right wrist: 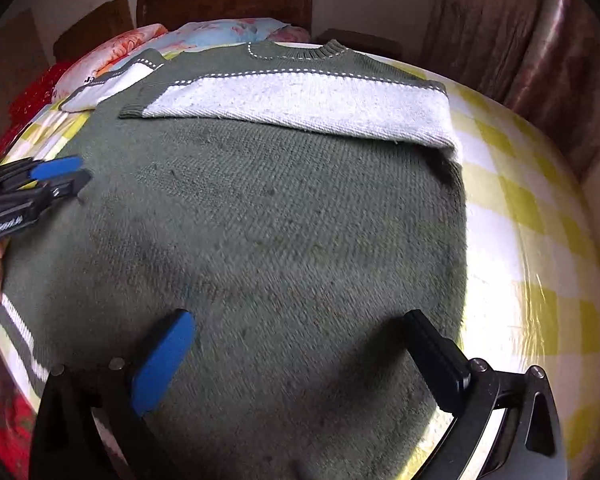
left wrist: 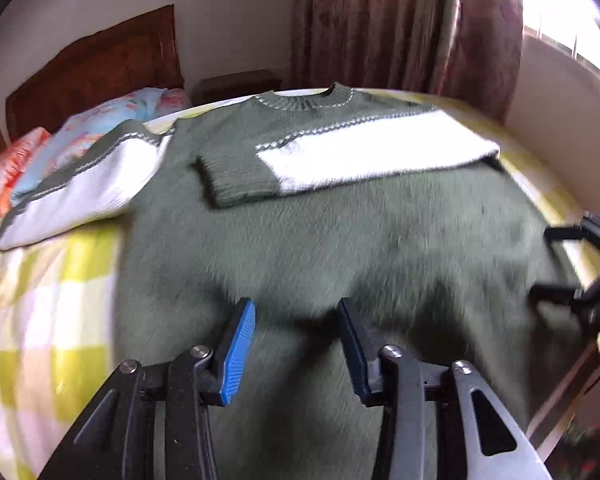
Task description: Fold small clothes
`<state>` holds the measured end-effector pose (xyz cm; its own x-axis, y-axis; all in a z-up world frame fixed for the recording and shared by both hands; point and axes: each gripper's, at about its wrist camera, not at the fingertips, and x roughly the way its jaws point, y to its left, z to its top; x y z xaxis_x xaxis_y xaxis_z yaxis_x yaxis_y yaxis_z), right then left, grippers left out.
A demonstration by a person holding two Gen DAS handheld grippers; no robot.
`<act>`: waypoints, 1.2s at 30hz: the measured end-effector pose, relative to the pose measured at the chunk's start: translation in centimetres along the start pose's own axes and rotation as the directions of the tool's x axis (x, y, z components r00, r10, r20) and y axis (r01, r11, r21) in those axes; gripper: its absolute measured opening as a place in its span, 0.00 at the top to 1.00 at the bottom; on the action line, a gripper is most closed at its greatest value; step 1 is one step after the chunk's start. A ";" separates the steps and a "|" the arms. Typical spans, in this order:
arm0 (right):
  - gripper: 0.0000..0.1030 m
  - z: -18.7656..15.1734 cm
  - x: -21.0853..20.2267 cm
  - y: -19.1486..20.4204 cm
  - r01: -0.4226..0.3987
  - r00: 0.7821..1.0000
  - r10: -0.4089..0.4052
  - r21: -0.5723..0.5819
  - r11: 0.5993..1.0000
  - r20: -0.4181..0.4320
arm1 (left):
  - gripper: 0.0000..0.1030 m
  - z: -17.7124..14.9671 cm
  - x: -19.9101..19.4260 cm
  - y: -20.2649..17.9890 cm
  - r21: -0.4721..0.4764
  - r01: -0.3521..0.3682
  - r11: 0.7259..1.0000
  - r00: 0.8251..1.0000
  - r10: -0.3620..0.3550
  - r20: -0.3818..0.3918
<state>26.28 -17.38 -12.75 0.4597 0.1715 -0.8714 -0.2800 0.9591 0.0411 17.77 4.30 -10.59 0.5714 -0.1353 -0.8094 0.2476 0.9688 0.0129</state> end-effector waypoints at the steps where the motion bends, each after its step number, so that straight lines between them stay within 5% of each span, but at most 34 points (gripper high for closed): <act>1: 0.00 -0.4 -0.2 -0.5 -0.001 1.000 0.001 0.002 1.000 0.003 | 0.35 -0.8 -0.5 0.5 -0.015 -0.003 1.000 1.000 0.004 0.012; 8: 0.00 -2.6 -1.5 -1.8 0.000 1.000 0.000 0.019 1.000 -0.009 | 0.34 -6.0 -4.0 2.8 -0.060 0.009 0.998 1.000 -0.008 0.009; 17: 0.00 -6.3 -4.3 1.6 -0.060 0.995 0.063 -0.037 0.998 0.074 | 0.36 -7.2 -5.1 -1.2 0.067 -0.012 0.998 0.999 0.009 0.052; 21: 0.00 -6.0 -3.1 5.4 -0.047 0.998 0.052 -0.118 0.992 0.033 | 0.35 -6.6 -4.3 -0.5 0.009 0.028 1.000 0.999 -0.028 0.014; 28: 0.00 -6.2 -2.5 4.2 -0.086 0.991 0.062 -0.220 0.972 -0.117 | 0.35 -6.6 -4.7 -0.7 0.055 0.045 0.997 0.991 -0.038 -0.127; 36: 0.00 -7.1 -3.0 3.4 -0.080 0.993 0.061 -0.200 0.977 -0.101 | 0.33 -7.6 -5.5 -0.2 0.079 0.068 0.995 0.984 -0.054 -0.169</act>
<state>17.99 -16.19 -13.48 0.3544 0.2060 -0.9121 -0.4787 0.8779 0.0122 8.60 6.48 -10.58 0.4165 -0.1499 -0.8967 0.3471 0.9378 0.0045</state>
